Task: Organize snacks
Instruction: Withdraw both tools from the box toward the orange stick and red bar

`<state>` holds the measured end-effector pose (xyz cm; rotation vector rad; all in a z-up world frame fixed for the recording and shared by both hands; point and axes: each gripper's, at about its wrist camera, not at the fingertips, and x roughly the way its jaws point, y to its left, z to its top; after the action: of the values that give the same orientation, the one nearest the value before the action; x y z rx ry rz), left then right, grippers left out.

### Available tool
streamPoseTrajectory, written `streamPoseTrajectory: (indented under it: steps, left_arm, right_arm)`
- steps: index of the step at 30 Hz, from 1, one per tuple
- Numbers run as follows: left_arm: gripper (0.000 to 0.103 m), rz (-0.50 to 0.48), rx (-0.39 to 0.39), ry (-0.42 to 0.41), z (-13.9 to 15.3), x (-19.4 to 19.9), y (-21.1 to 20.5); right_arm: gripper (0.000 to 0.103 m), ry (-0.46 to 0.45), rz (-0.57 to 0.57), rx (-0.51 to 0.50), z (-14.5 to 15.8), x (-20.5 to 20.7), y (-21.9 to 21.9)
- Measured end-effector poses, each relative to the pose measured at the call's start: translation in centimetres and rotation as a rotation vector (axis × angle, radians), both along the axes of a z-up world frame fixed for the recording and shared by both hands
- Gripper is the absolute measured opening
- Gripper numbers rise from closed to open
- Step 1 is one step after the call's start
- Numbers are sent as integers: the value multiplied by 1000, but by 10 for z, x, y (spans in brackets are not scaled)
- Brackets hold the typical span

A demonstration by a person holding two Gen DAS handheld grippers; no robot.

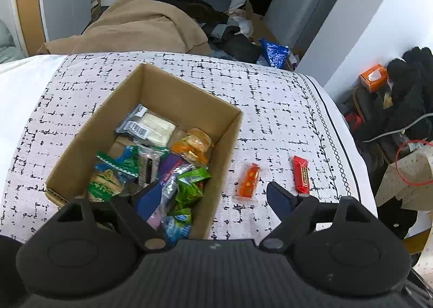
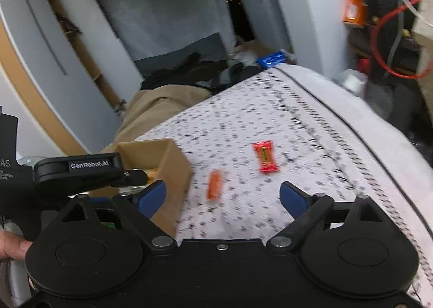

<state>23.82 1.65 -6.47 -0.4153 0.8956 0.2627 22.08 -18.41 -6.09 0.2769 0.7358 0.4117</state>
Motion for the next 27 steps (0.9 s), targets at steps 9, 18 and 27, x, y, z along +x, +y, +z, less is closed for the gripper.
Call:
streamPoseTrajectory:
  steps: [9, 18, 27]
  left_arm:
    - [85, -16, 20, -9, -8, 8, -24]
    - [85, -75, 24, -28, -16, 10, -52]
    - [85, -111, 24, -45, -30, 24, -65]
  right_arm:
    - [99, 5, -67, -36, -7, -9, -22]
    - [99, 38, -49, 0, -15, 2, -36]
    - [98, 56, -85, 67, -31, 22, -55]
